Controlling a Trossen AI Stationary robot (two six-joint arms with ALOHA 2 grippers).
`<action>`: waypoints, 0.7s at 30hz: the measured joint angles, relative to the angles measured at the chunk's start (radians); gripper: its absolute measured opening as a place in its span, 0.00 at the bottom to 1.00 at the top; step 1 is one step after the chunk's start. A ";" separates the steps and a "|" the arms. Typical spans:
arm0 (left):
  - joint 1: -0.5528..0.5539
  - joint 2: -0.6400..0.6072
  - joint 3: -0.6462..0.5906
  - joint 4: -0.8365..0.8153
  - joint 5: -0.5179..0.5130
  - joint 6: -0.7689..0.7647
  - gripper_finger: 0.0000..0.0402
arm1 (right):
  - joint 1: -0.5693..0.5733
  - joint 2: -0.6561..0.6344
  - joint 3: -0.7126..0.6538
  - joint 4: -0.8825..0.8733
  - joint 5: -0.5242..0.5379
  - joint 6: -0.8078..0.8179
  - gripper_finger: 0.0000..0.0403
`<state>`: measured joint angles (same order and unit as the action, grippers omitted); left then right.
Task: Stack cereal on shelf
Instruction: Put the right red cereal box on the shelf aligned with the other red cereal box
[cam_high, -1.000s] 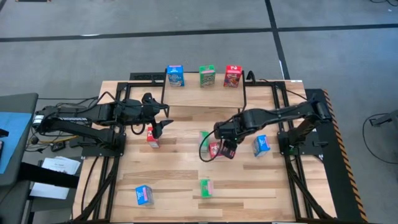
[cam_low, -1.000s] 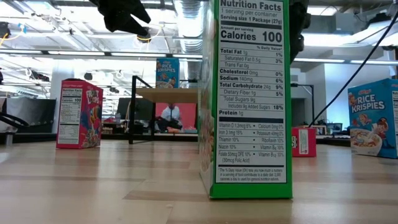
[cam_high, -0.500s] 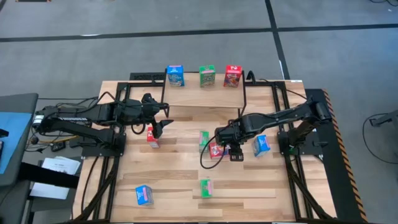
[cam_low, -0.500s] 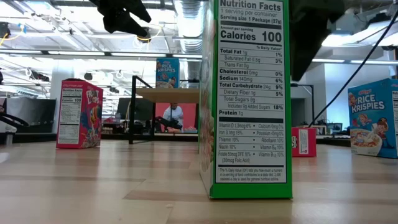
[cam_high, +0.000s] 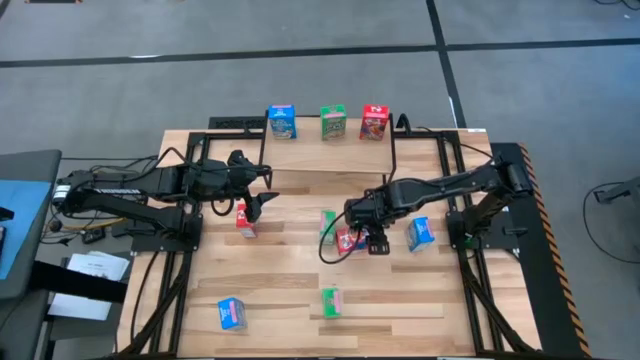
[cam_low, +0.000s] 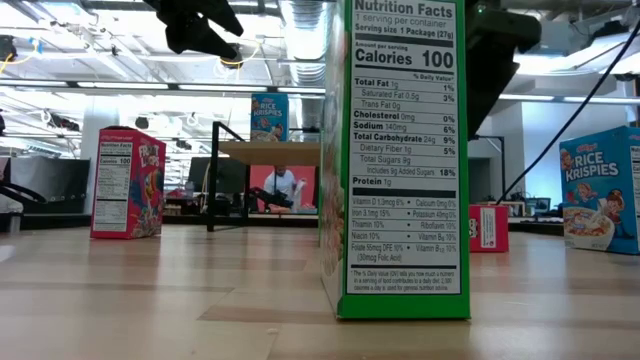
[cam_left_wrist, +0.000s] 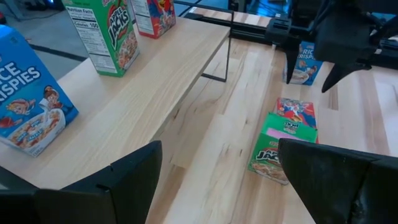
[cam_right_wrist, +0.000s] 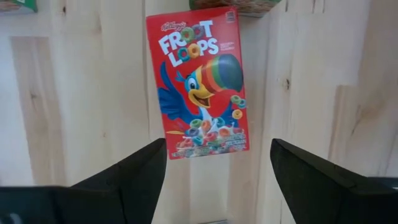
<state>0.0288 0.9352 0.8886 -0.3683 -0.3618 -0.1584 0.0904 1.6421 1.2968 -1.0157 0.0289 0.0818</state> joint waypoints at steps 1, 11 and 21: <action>0.000 0.000 0.000 0.000 0.000 -0.007 0.77 | -0.001 0.000 0.000 0.000 0.000 -0.001 0.77; 0.000 0.000 0.000 0.000 0.000 -0.015 0.77 | -0.001 0.000 0.000 -0.015 -0.002 -0.009 0.90; 0.000 0.000 0.000 0.000 0.000 -0.022 0.77 | 0.001 0.000 0.000 0.110 -0.137 -0.062 0.95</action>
<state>0.0285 0.9352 0.8886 -0.3687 -0.3622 -0.1802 0.0917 1.6421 1.2968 -0.9055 -0.1080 0.0202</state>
